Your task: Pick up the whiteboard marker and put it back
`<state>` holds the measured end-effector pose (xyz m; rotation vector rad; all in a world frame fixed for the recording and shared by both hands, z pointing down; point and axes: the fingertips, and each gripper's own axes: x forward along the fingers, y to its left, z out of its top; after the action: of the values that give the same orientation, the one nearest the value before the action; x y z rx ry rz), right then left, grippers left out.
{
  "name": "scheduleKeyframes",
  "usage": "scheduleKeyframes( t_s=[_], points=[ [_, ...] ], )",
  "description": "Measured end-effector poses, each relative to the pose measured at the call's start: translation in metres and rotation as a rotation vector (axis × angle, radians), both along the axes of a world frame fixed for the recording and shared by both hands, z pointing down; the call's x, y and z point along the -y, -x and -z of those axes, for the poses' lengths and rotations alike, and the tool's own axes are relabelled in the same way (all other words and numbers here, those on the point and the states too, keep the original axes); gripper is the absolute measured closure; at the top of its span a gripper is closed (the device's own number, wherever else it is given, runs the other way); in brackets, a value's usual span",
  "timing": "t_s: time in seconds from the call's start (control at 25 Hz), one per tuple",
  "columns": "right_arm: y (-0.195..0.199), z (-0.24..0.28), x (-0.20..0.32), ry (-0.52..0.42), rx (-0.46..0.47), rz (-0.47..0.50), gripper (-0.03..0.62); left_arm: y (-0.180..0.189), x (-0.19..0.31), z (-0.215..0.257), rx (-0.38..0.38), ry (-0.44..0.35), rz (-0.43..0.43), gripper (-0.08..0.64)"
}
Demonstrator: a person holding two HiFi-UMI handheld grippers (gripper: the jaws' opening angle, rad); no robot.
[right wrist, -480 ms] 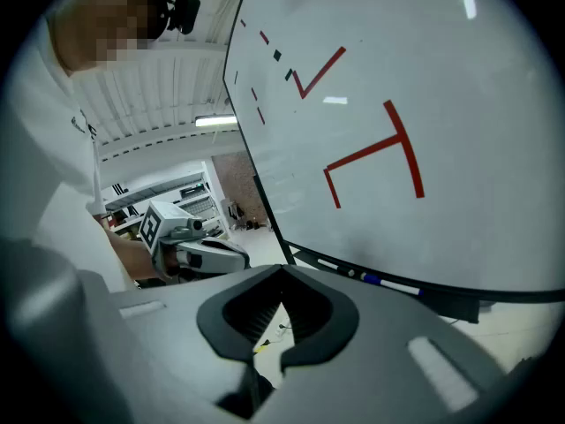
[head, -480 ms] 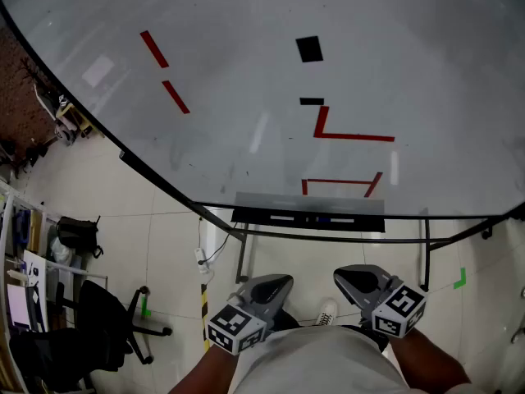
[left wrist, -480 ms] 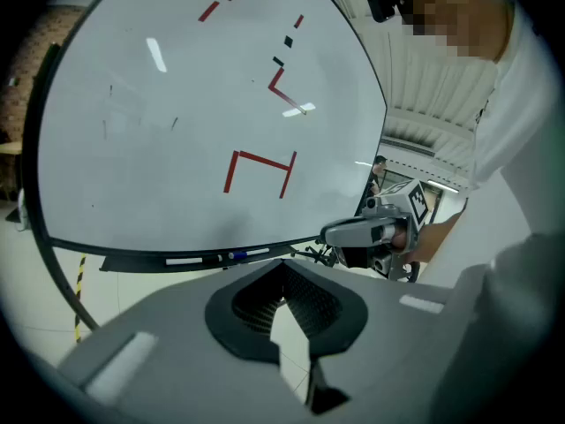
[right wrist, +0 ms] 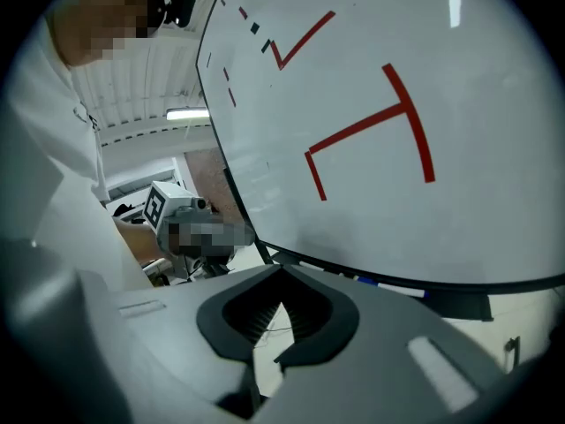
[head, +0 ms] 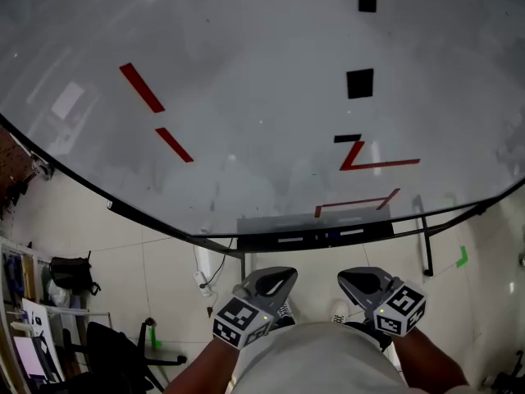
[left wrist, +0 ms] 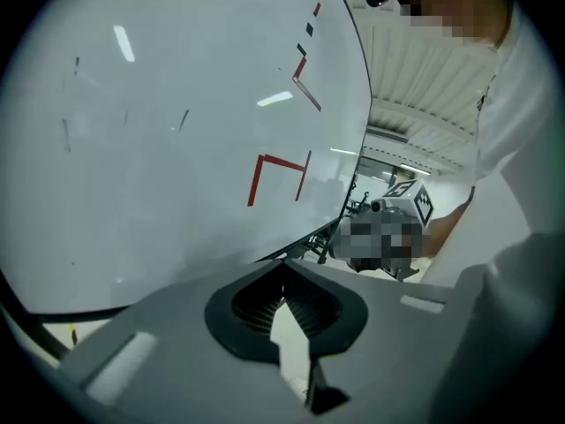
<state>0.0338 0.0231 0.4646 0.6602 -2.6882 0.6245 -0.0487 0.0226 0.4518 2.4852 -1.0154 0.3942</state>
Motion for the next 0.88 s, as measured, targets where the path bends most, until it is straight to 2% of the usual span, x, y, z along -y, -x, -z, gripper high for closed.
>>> scheduleKeyframes(
  t_s=[0.2, 0.4, 0.6, 0.88],
  points=[
    [0.023, -0.008, 0.012, -0.026, -0.089, -0.042, 0.591, 0.019, 0.012, -0.012, 0.117, -0.069, -0.12, 0.543],
    [0.028, -0.005, 0.021, -0.026, -0.089, -0.112, 0.591, 0.021, 0.011, -0.034, 0.233, -0.101, -0.244, 0.543],
    [0.027, -0.011, 0.021, -0.018, -0.119, -0.06, 0.591, 0.019, 0.024, -0.043, 0.274, -0.103, -0.215, 0.543],
    [0.016, -0.014, 0.025, -0.007, -0.129, 0.014, 0.591, 0.011, 0.038, -0.055, 0.394, -0.123, -0.184, 0.54]
  ],
)
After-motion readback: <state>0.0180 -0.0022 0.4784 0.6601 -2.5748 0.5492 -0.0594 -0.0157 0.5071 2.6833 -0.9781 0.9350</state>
